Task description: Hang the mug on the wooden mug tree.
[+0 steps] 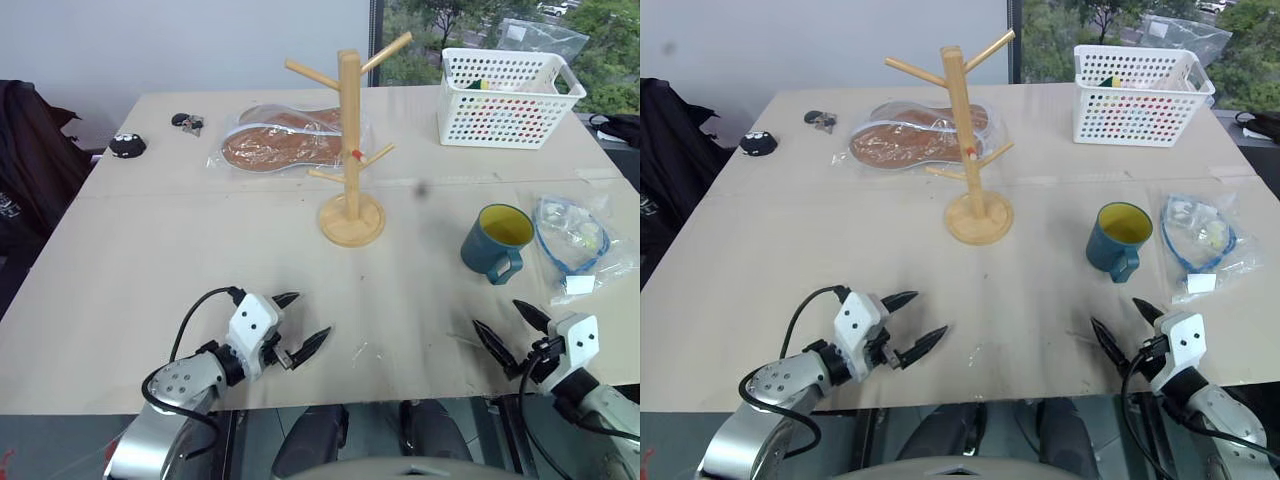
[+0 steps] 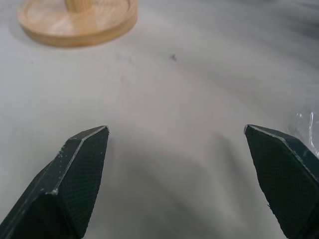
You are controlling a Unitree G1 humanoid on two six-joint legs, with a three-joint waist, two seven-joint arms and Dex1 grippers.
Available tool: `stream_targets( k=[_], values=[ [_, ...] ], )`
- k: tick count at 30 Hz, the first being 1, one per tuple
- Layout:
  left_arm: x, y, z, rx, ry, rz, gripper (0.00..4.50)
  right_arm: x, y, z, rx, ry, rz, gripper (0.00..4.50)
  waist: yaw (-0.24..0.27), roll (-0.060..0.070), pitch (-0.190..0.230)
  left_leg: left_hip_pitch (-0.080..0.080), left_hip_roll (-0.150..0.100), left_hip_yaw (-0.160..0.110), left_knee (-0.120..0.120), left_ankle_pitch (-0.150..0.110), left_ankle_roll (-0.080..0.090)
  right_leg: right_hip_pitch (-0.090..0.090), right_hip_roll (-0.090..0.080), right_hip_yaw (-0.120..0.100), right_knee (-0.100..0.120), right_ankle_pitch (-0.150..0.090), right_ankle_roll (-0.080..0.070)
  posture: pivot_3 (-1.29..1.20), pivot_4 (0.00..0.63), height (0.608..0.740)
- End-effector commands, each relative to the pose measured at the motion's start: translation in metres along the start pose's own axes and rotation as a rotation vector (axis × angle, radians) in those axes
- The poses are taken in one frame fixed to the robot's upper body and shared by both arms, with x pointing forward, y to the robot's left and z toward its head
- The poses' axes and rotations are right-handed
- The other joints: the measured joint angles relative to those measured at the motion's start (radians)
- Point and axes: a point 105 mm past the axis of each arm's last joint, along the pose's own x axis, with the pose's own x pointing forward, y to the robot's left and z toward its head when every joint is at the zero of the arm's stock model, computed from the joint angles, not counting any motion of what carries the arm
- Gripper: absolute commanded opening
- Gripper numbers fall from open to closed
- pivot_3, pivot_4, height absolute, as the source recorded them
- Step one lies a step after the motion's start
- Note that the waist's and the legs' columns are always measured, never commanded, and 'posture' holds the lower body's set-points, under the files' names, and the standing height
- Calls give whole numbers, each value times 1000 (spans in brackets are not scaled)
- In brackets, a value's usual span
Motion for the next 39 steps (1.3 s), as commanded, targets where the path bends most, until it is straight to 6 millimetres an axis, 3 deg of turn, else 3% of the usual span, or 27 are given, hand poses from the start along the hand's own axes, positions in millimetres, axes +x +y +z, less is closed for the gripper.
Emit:
stream_targets(
  k=[1,4,8,17,32,35,39],
  values=[
    [-2,-5,29,45,-73,-107,4500,10,-6,25,-11,-98,-135,4466,-1,0,0,0,0,0,0,0,0,0,0,0,0,0,0,0,150,740],
    [-2,-7,42,95,-72,-224,4500,21,-10,33,8,-140,-234,4466,-1,1,0,0,0,0,0,0,0,-1,1,0,0,0,0,0,150,740],
    [1,-3,62,157,-77,-322,4500,30,-13,29,-1,-130,-309,4466,0,1,0,-1,0,0,0,3,-5,-2,1,0,0,1,-2,0,150,740],
    [10,-8,96,237,-98,-457,4500,32,-25,25,-21,-136,-429,4466,-11,2,0,0,0,1,-2,3,-5,-2,2,1,1,1,-2,0,150,740],
    [12,-12,93,242,-80,-463,4500,40,-34,26,-68,-142,-508,4466,-26,2,0,0,0,1,-2,3,-5,-2,2,2,1,1,-2,0,150,740],
    [13,-12,94,241,-84,-456,4500,44,-37,25,-70,-138,-518,3532,-27,2,0,0,0,1,-2,3,-5,-2,2,1,1,1,-2,0,150,740],
    [13,-11,96,242,-93,-436,4500,49,-38,26,-69,-142,-510,1511,-26,2,0,0,0,1,-2,3,-5,-2,2,2,1,1,-2,0,150,740]
  ],
)
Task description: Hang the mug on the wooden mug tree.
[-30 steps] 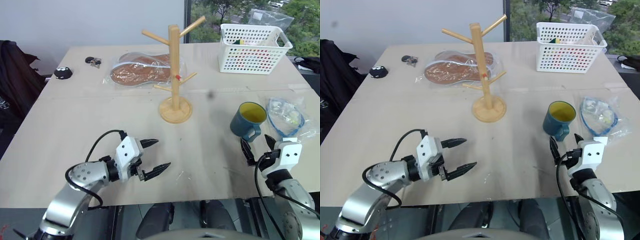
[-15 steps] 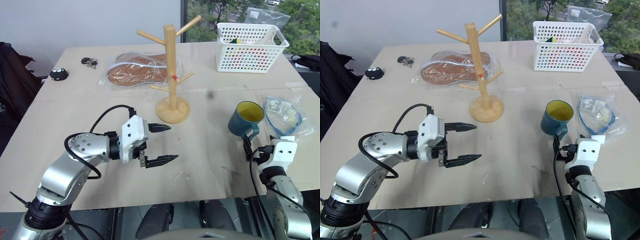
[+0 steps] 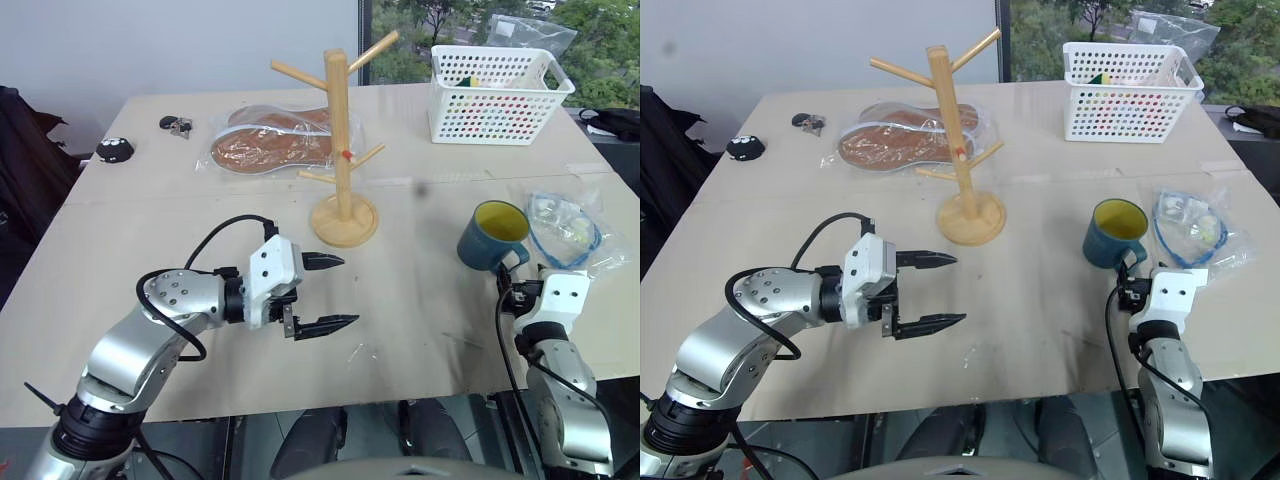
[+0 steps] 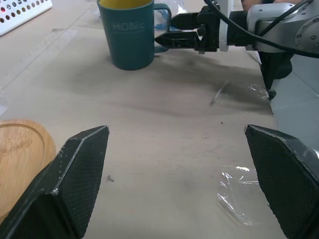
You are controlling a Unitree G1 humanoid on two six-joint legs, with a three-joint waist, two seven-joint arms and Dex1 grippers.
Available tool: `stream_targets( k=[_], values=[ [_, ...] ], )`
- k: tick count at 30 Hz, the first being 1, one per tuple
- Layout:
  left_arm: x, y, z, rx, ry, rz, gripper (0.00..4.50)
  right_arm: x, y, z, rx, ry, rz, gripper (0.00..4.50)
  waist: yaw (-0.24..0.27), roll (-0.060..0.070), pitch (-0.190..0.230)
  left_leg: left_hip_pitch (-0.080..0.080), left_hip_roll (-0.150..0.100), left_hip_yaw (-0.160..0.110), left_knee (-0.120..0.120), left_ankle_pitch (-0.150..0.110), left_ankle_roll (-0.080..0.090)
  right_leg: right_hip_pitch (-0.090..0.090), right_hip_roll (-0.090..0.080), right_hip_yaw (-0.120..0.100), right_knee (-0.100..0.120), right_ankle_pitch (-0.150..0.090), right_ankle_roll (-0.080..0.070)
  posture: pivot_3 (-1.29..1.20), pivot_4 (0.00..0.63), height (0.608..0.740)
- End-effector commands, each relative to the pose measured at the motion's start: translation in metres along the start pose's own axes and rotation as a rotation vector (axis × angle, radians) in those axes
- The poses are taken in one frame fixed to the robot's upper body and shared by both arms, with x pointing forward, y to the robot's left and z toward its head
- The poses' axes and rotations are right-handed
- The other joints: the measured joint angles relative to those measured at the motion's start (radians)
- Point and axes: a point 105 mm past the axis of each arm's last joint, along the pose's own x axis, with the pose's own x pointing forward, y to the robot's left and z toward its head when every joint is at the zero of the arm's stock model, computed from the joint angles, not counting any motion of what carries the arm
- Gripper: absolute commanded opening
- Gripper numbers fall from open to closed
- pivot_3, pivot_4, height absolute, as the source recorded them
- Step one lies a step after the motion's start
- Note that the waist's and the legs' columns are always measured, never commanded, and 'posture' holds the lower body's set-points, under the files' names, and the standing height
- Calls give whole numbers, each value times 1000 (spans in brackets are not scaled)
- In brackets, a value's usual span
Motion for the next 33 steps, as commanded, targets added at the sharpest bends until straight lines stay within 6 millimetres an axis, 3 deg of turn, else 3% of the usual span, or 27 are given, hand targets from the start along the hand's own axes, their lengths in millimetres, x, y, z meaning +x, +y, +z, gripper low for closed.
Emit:
stream_targets(
  k=[1,3,14,16,19,21,23,28,33],
  values=[
    [1,-3,12,49,-29,8,4500,4,0,11,1,-55,2,1146,0,0,0,0,0,0,0,0,0,0,0,0,0,0,0,0,150,740],
    [1,-3,13,49,-36,18,4500,7,4,13,11,-63,28,58,0,0,0,0,0,0,0,0,0,0,0,0,0,0,0,0,150,740],
    [1,1,12,20,-74,90,4500,17,0,23,-30,-106,100,58,-1,0,0,0,0,0,0,0,0,0,0,0,0,0,0,0,150,740],
    [-1,2,10,1,-91,122,4500,19,9,30,-42,-123,194,58,-1,0,0,0,0,1,0,0,0,0,0,0,0,0,0,0,150,740],
    [-8,14,-1,-41,-116,270,4500,18,38,46,-46,-82,479,58,-7,1,1,0,0,2,0,0,0,0,0,2,0,0,0,0,150,740],
    [-15,20,-9,-76,-151,371,4500,15,61,65,-124,-79,693,58,-8,1,1,1,1,3,0,0,0,0,0,3,0,0,0,0,150,740],
    [-22,26,-14,-105,-192,472,4500,20,73,86,-197,-93,802,58,-5,1,1,1,2,4,1,-1,1,0,1,3,0,0,0,0,150,740],
    [-36,29,-11,-115,-320,596,4500,41,102,146,-387,-133,938,58,4,-1,2,0,3,3,2,-1,2,1,2,0,0,1,-1,0,150,740],
    [-50,23,-3,-105,-441,620,4500,36,134,182,-485,-111,1058,58,10,-4,1,-3,4,-1,2,-1,-1,0,1,-4,-3,1,-2,0,150,740]
  ],
)
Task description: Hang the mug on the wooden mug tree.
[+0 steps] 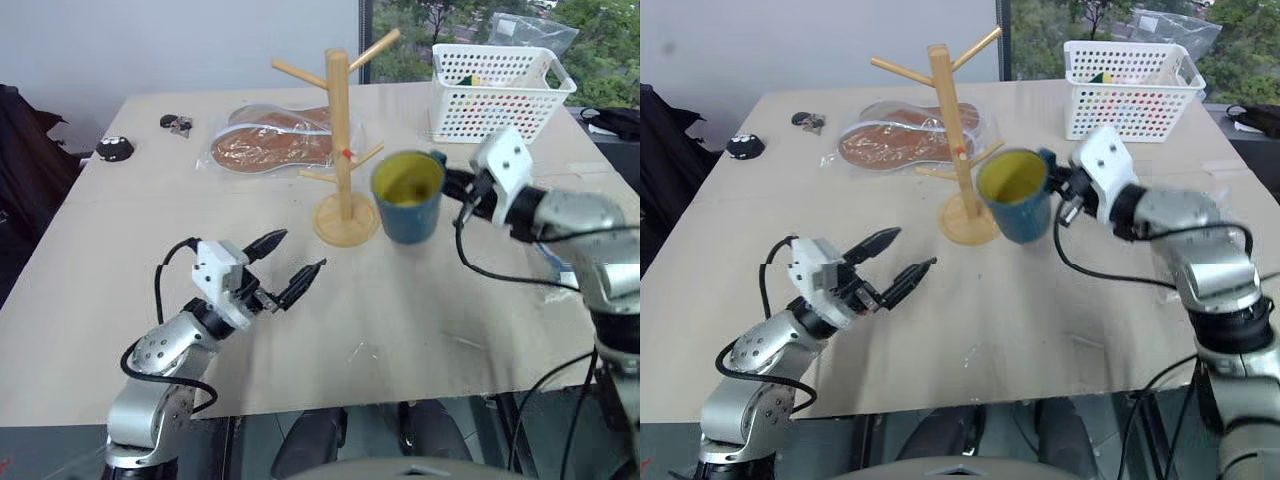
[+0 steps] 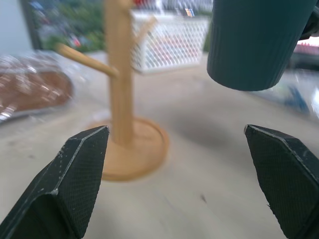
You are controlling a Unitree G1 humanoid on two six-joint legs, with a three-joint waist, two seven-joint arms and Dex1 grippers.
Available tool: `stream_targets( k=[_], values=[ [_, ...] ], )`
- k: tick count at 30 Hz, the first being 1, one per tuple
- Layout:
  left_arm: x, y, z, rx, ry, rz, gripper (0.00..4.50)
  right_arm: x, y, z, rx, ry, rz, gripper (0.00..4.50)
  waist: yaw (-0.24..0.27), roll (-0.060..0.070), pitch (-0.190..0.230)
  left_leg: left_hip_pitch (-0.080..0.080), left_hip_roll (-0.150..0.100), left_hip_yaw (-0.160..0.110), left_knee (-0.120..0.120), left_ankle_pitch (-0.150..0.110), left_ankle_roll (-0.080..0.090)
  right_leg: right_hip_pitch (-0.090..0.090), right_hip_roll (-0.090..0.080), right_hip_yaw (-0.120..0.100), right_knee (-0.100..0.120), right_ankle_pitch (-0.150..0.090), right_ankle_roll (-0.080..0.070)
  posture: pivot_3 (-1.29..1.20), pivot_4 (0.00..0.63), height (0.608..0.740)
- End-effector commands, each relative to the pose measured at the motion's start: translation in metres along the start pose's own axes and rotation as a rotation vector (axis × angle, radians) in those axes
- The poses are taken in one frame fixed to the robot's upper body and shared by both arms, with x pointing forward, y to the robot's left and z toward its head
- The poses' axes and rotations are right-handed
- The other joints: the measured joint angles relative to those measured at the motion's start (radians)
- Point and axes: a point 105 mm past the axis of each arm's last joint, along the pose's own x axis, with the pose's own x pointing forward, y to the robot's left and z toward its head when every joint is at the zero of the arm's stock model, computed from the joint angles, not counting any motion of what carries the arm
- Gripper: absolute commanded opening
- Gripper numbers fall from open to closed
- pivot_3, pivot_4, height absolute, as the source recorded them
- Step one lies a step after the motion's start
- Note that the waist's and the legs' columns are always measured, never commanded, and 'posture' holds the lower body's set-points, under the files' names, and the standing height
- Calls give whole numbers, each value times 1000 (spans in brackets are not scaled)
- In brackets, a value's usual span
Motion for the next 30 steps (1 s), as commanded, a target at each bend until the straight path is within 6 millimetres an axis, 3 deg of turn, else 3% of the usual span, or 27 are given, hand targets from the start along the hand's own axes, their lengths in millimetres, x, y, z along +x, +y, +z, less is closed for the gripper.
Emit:
stream_targets(
  k=[1,5,11,30],
  values=[
    [-6,-2,20,30,-120,-15,4500,9,6,19,-11,29,69,58,2,0,0,-2,0,1,0,0,0,-3,0,1,0,0,0,0,150,740],
    [-12,-7,25,6,-188,-51,4500,18,12,37,-31,37,112,58,7,0,0,-17,-2,1,3,0,0,-17,-3,1,1,1,0,0,150,740],
    [-14,-8,25,16,-242,-72,4500,22,16,48,-76,72,151,58,10,0,0,-18,-3,1,3,0,0,-18,-4,1,1,1,0,0,150,740],
    [-8,-12,26,-8,-285,-117,4500,52,3,47,-73,125,17,58,-7,0,0,-18,-3,1,3,0,0,-18,-2,1,3,2,-1,0,150,740]
  ],
)
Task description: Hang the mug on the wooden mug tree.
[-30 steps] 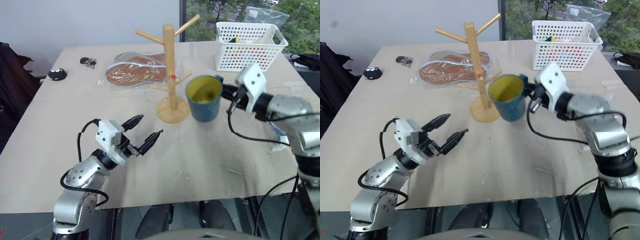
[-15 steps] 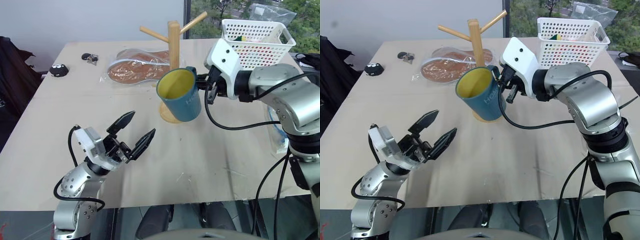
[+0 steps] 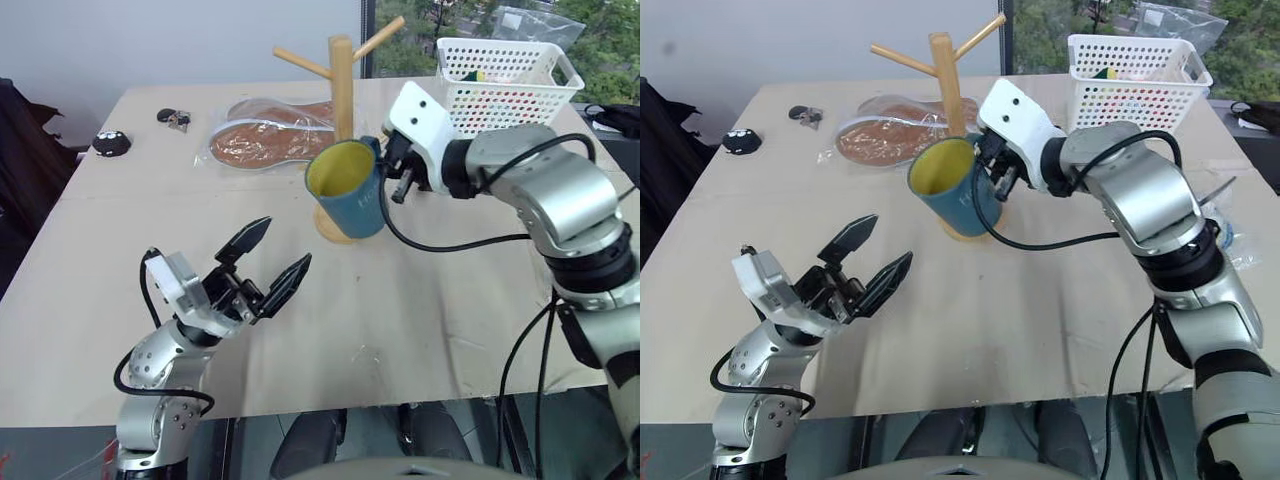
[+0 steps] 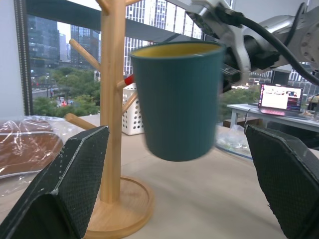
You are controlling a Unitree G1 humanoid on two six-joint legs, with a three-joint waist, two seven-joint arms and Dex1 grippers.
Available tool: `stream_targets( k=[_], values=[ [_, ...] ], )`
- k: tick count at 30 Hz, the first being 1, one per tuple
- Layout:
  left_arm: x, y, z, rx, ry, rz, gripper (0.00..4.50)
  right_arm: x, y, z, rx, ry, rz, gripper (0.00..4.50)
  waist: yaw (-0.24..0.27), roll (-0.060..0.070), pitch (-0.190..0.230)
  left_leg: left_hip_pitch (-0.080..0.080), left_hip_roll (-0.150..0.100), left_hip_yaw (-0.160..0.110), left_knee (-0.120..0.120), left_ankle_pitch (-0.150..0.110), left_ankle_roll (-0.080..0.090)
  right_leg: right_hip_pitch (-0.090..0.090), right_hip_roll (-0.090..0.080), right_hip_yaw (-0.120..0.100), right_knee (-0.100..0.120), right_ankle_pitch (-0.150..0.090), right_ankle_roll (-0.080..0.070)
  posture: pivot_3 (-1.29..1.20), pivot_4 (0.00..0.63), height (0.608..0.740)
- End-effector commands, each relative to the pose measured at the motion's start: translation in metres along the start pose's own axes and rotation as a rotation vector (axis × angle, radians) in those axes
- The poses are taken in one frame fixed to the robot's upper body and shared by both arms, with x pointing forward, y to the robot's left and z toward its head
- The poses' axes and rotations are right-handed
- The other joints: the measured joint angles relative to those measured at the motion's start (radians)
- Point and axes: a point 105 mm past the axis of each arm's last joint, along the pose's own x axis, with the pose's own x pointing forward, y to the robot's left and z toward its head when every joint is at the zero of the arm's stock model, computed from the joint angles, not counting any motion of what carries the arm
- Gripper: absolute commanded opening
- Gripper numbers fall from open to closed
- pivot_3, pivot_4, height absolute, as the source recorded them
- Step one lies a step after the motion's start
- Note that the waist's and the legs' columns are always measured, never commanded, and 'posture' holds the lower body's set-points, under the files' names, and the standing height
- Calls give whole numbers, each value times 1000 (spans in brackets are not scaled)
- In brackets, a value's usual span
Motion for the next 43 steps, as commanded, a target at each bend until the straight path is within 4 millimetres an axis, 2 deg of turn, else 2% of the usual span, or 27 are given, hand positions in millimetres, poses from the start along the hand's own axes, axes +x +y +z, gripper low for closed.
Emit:
stream_targets(
  k=[1,6,7,10,14,16,18,21,24,28,31,35,38,41,43],
  values=[
    [1,-4,4,11,-16,-19,4500,-6,-12,16,-49,-43,-76,58,0,0,0,0,0,0,0,0,0,0,0,0,0,0,0,0,150,740],
    [2,-5,4,0,-14,-26,4500,-6,-13,17,-42,-43,-91,58,-5,0,0,0,0,0,0,0,0,0,0,0,0,0,0,0,150,740],
    [2,-6,3,-2,-13,-28,4500,-6,-13,17,-40,-42,-93,585,-5,0,0,0,0,0,0,0,0,0,0,0,0,0,0,0,150,740],
    [3,-5,4,-3,-13,-29,4500,-6,-14,17,-38,-44,-104,1654,-5,0,0,0,0,0,0,0,0,0,0,0,0,0,0,0,150,740],
    [3,-4,3,-3,-8,-36,4500,-6,-19,18,-28,-51,-130,3656,-6,0,0,0,0,0,0,0,0,0,0,0,0,0,0,0,150,740],
    [3,-4,3,-3,-6,-39,4500,-7,-21,18,-13,-57,-135,4464,-6,0,0,0,0,0,0,0,0,0,0,0,0,0,0,0,150,740],
    [3,-4,3,-3,-4,-42,4500,-9,-22,18,2,-67,-137,4464,-6,0,0,0,0,0,0,0,0,0,0,0,0,0,0,0,150,740],
    [1,-5,0,-2,27,-45,4500,-24,-23,12,53,-91,-131,4464,-3,0,0,0,0,0,0,0,0,0,0,0,0,0,0,0,150,740],
    [-4,-5,-10,-14,107,-10,4500,-50,-20,-15,146,-112,-112,4464,7,-2,-1,0,0,-1,0,0,0,0,0,-1,-1,0,0,0,150,740],
    [-15,-5,-36,9,308,39,4500,-88,-10,-48,313,-271,-126,4464,17,0,0,0,-1,0,0,0,1,0,0,1,-1,0,0,0,150,740],
    [-21,-9,-53,13,432,57,4500,-101,15,-81,396,-326,-97,4464,20,0,-1,2,0,1,-2,0,0,1,1,2,0,0,0,0,150,740],
    [-28,-16,-70,17,546,70,4500,-102,55,-135,505,-300,-63,4464,16,1,-1,4,2,2,-2,0,0,2,2,3,1,0,0,0,150,740],
    [-33,-18,-75,25,588,92,4500,-99,76,-160,536,-305,-31,4464,7,1,-1,6,2,5,-1,0,0,4,3,5,1,0,0,0,150,740],
    [-37,-19,-77,40,611,107,4500,-91,84,-186,511,-272,-70,4464,-3,1,-1,10,3,6,-1,-1,2,7,4,6,1,2,1,0,150,740],
    [-41,-17,-80,54,648,121,4500,-86,87,-199,496,-244,-85,4464,-4,2,-1,22,4,7,-2,-2,4,18,4,6,0,1,1,0,150,740]
  ],
)
